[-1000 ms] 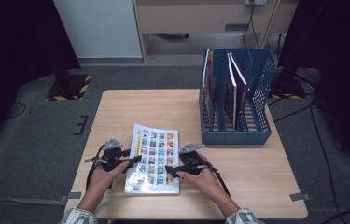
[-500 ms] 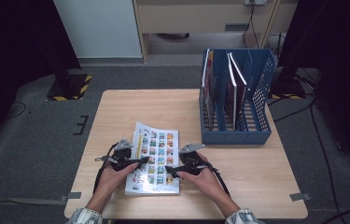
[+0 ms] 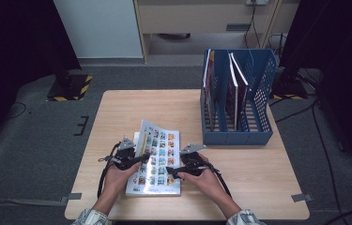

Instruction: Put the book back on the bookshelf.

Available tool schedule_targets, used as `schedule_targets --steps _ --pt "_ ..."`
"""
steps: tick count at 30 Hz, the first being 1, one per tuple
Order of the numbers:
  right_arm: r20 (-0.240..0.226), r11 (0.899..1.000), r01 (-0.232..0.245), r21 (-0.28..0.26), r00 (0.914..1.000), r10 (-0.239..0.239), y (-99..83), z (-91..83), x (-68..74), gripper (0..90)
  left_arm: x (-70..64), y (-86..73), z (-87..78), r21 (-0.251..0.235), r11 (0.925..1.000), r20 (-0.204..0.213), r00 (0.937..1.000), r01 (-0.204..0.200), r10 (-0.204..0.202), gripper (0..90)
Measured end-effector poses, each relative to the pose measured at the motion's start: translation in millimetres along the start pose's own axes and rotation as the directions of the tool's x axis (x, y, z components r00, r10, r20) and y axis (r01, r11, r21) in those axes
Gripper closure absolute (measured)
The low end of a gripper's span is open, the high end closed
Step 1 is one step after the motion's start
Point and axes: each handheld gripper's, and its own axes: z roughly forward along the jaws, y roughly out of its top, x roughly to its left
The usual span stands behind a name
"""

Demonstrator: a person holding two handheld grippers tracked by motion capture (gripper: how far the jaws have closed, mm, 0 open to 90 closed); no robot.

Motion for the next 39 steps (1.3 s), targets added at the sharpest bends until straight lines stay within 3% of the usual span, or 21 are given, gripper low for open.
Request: schedule_targets --steps 8,12,22,39 --pt "-0.003 1.0 0.007 0.003 1.0 -0.007 -0.3 -0.5 -0.3 15.3 -9.3 5.9 -8.4 -0.045 0.9961 -0.005 0.9971 -0.075 0.075 83.7" --pt "-0.006 1.0 0.003 0.002 1.0 -0.003 -0.3 -0.5 -0.3 14.8 -11.2 7.5 -11.0 -0.059 0.9946 -0.005 0.9963 -0.086 0.086 84.1" --pt "-0.04 0.999 -0.044 -0.004 0.9982 0.044 0.3 -1.9 -4.5 10.9 -14.9 10.2 -20.4 -0.102 0.9914 0.004 0.9965 -0.083 0.084 84.4" --pt "-0.11 0.998 -0.069 -0.013 0.9917 0.067 0.0 0.3 -2.9 10.7 -17.9 12.8 -29.9 -0.138 0.9861 0.014 0.9953 -0.093 0.095 84.8"
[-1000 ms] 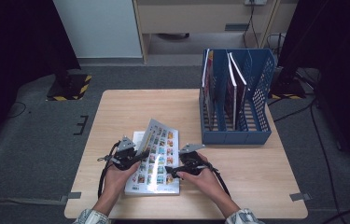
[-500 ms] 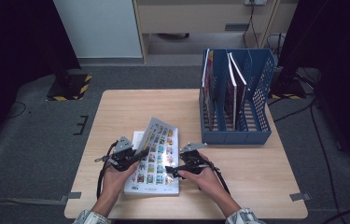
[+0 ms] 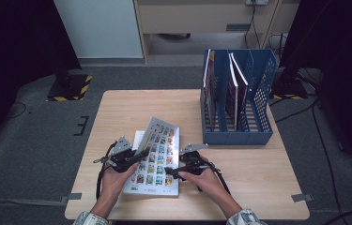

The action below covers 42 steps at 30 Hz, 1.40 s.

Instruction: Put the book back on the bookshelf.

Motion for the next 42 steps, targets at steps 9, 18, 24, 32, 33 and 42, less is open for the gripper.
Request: schedule_targets --steps 9,18,24,32,33,42 --pt "-0.031 1.0 -0.001 0.005 0.9995 0.001 -0.8 2.7 4.4 10.5 1.2 -0.4 -2.4 -0.01 0.9999 0.003 1.0 0.004 -0.004 84.7" --pt "-0.03 1.0 -0.013 -0.008 0.9995 0.013 -2.0 2.5 3.4 11.3 9.4 -9.9 9.8 0.056 0.9984 -0.043 0.999 -0.003 0.006 82.1" --pt "-0.027 1.0 -0.013 -0.008 0.9995 0.013 -1.9 2.5 3.7 11.3 14.9 -14.8 18.0 0.108 0.9941 -0.084 0.9963 -0.009 0.018 72.7" --pt "-0.023 1.0 -0.008 -0.009 0.9997 0.008 -1.9 2.7 3.9 11.4 31.1 -21.6 12.4 0.153 0.9883 -0.258 0.9653 0.001 0.039 45.3" --pt "-0.023 1.0 -0.008 -0.009 0.9997 0.007 -1.9 2.7 3.9 11.5 36.5 -21.5 10.7 0.129 0.9916 -0.254 0.9662 -0.013 0.045 45.3" --pt "-0.022 1.0 -0.006 -0.009 0.9997 0.006 -1.9 2.8 4.1 11.5 44.3 -25.8 3.9 0.13 0.9904 -0.246 0.9693 0.046 -0.013 37.6"
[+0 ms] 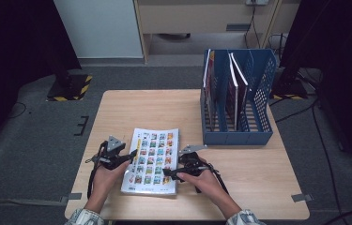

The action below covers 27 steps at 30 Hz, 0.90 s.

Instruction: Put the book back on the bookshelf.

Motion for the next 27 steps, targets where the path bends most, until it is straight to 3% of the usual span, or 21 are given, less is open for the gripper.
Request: schedule_targets --steps 5,10,15,19,22,24,27 --pt "0.001 1.0 0.001 0.0 1.0 -0.001 0.0 0.0 0.1 11.5 -2.4 -2.5 6.4 0.04 0.9992 0.036 0.9993 -0.001 -0.001 34.1" --pt "0.002 1.0 0.004 0.0 1.0 -0.004 0.0 0.1 0.0 11.5 -3.3 -5.9 11.9 0.078 0.9966 0.068 0.9973 0.023 -0.029 30.8" --pt "0.001 1.0 0.002 0.0 1.0 -0.002 0.0 0.1 0.1 11.2 -2.8 -8.8 15.0 0.077 0.9952 0.103 0.9923 0.061 -0.069 27.0" --pt "-0.026 0.999 -0.036 -0.01 0.999 0.035 1.8 2.5 -2.1 7.9 -1.6 -11.4 16.5 0.07 0.9946 0.12 0.9891 0.076 -0.084 25.9" --pt "-0.04 0.999 -0.032 -0.008 0.9987 0.032 4.6 4.8 -4.9 13.2 -0.8 -12.7 16.6 0.065 0.9944 0.127 0.9877 0.084 -0.091 25.9" --pt "-0.055 0.998 -0.062 -0.021 0.9966 0.061 6.1 6.0 -7.8 16.5 -0.7 -13.1 16.6 0.064 0.9944 0.128 0.9874 0.084 -0.092 25.9" --pt "-0.032 0.999 -0.051 -0.006 0.9982 0.051 8.7 5.8 -8.5 19.9 -0.7 -13.5 16.6 0.061 0.9944 0.129 0.9873 0.086 -0.093 26.0"
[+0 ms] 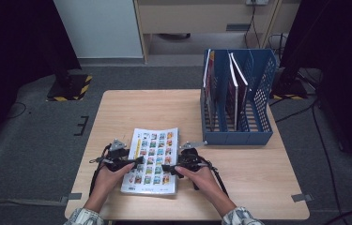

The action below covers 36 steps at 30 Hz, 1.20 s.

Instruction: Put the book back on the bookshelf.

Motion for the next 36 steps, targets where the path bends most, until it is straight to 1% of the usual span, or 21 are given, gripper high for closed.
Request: schedule_targets --steps 3,5,7,8,9,10,11,15,16,18,20,21,22,26,28,31,36 --pt "0.002 1.0 0.005 0.008 1.0 -0.005 2.2 1.2 0.5 22.1 0.6 -0.4 0.0 -0.001 1.0 0.003 1.0 0.002 -0.002 25.9" --pt "0.0 1.0 0.01 -0.003 1.0 -0.01 5.1 0.4 1.7 23.9 1.5 -0.8 -0.1 -0.003 1.0 0.007 1.0 0.003 -0.003 25.9" --pt "-0.009 1.0 0.027 -0.008 0.9996 -0.027 12.1 -1.1 6.0 24.2 2.3 -1.3 -0.3 -0.003 1.0 0.009 0.9999 0.007 -0.007 25.9" --pt "-0.009 1.0 0.027 -0.008 0.9996 -0.027 12.1 -1.1 6.0 24.2 2.5 -1.5 -0.3 -0.005 0.9999 0.012 0.9999 0.01 -0.01 25.9" --pt "-0.005 0.999 0.044 -0.004 0.999 -0.044 16.4 -0.8 8.2 24.3 2.8 -1.7 -0.3 -0.005 0.9999 0.013 0.9999 0.01 -0.01 25.9" --pt "-0.005 0.999 0.044 -0.004 0.999 -0.044 16.4 -0.8 8.2 24.3 2.8 -1.7 -0.3 -0.005 0.9999 0.013 0.9999 0.01 -0.01 25.9" --pt "0.001 0.998 0.055 0.009 0.9985 -0.055 19.6 0.5 9.5 24.3 3.0 -1.8 -0.4 -0.006 1.0 0.012 0.9999 0.007 -0.007 25.9" --pt "0.01 0.998 0.062 0.017 0.998 -0.062 23.6 2.7 10.5 25.7 3.4 -2.1 -0.4 -0.008 0.9999 0.014 0.9999 0.007 -0.007 25.9" --pt "0.013 0.997 0.076 0.029 0.997 -0.076 26.9 3.6 11.4 25.7 3.7 -2.3 -0.4 -0.008 0.9999 0.016 0.9998 0.007 -0.007 25.9" --pt "0.014 0.996 0.079 0.031 0.9968 -0.079 28.4 4.0 12.1 26.0 3.9 -2.4 -0.4 -0.008 0.9999 0.018 0.9998 0.008 -0.007 25.9" --pt "0.017 0.994 0.096 0.042 0.9952 -0.097 34.5 4.4 15.2 26.3 4.2 -2.7 -0.5 -0.01 0.9999 0.02 0.9998 0.009 -0.009 25.9" --pt "0.017 0.994 0.096 0.042 0.9952 -0.097 34.5 4.4 15.2 26.3 4.4 -2.8 -0.5 -0.009 0.9999 0.021 0.9997 0.009 -0.009 25.9" --pt "0.02 0.993 0.11 0.049 0.9936 -0.111 38.7 5.5 17.0 26.3 4.5 -3.0 -0.5 -0.011 0.9999 0.022 0.9997 0.011 -0.01 25.8" --pt "0.023 0.991 0.118 0.062 0.9925 -0.12 44.9 7.5 19.9 26.3 4.9 -3.4 -0.5 -0.013 0.9998 0.025 0.9996 0.011 -0.011 25.8" --pt "0.029 0.989 0.133 0.07 0.9904 -0.135 49.9 10.4 22.7 26.3 5.0 -3.6 -0.4 -0.014 0.9998 0.026 0.9996 0.013 -0.013 25.8" --pt "0.038 0.987 0.141 0.079 0.9887 -0.145 53.6 13.1 26.4 26.4 4.7 -3.5 -0.3 -0.014 0.9998 0.024 0.9996 0.013 -0.012 25.7" --pt "0.037 0.984 0.151 0.09 0.9873 -0.155 58.7 14.8 29.3 27.1 4.8 -3.4 -0.3 -0.014 0.9998 0.026 0.9996 0.011 -0.011 25.8"
